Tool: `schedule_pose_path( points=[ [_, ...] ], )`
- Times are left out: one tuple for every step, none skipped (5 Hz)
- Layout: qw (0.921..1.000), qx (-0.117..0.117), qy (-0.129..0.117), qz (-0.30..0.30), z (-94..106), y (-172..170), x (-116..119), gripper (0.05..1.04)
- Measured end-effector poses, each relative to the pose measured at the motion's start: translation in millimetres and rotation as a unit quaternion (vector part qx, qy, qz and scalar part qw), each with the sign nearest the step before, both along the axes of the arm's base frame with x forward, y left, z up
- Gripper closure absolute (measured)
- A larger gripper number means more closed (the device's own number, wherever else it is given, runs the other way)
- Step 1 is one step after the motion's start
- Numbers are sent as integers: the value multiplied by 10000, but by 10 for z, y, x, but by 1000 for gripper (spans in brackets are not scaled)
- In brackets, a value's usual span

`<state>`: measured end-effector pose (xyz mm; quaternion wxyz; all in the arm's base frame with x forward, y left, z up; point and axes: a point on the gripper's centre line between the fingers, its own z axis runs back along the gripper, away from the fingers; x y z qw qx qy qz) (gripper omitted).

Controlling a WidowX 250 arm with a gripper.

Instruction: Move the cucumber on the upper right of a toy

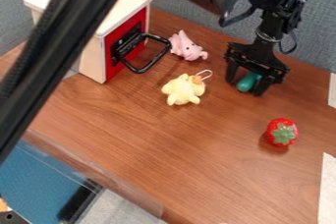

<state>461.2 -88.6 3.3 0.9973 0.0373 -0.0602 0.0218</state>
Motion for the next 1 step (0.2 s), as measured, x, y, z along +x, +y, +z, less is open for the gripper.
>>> schedule_pose_path(
  points=[
    [9997, 61, -212, 109, 433, 48, -74, 79]
  ],
)
